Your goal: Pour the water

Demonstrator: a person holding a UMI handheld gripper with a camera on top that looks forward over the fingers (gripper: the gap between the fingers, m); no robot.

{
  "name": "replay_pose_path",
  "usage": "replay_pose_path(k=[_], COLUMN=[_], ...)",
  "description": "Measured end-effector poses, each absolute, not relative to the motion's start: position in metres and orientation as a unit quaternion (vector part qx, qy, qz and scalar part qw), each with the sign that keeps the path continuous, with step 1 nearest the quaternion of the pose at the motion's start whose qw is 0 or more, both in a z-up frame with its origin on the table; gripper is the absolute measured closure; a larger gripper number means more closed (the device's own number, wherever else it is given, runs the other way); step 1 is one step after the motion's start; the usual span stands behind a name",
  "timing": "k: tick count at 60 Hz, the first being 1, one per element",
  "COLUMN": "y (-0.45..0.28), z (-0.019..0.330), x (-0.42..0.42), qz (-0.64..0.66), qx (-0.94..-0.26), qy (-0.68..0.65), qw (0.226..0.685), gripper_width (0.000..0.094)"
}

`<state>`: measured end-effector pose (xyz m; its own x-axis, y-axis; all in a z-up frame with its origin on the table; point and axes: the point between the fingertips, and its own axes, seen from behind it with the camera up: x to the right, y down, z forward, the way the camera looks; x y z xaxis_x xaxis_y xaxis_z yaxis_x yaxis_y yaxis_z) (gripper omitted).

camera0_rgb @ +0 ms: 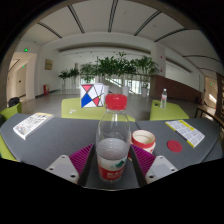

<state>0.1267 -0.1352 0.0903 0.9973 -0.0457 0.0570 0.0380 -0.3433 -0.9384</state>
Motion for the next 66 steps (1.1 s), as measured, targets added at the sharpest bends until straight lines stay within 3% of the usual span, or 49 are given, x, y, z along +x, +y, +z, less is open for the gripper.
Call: replay_pose_path(k=[6, 13, 19, 30, 40, 48, 52, 58, 66], y=[-0.124, -0.124, -0.126, -0.133, -0.129, -0.131, -0.113, -0.108, -0.087], z=[0.086, 0.088, 0.100, 0.157, 0.244, 0.291, 0.297, 0.298, 0.265], x=[0.128, 0.125, 0.119, 0.074, 0.040, 0.012, 0.023, 0.047, 0.083], qz=[-0.041, -0.035, -0.032, 0.039, 0.247, 0.465, 0.560, 0.660, 0.727], qx=[-0.817, -0.815, -0.804, -0.771, -0.719, -0.657, -0.614, -0.541, -0.450], qy=[0.002, 0.000, -0.009, -0.038, 0.033, 0.115, 0.170, 0.264, 0.372], qw=[0.575, 0.579, 0.594, 0.635, 0.649, 0.582, 0.530, 0.449, 0.360], gripper_width=[0.0398, 0.0474, 0.0616, 0.0615, 0.0623, 0.0620, 0.0623, 0.0619, 0.0620])
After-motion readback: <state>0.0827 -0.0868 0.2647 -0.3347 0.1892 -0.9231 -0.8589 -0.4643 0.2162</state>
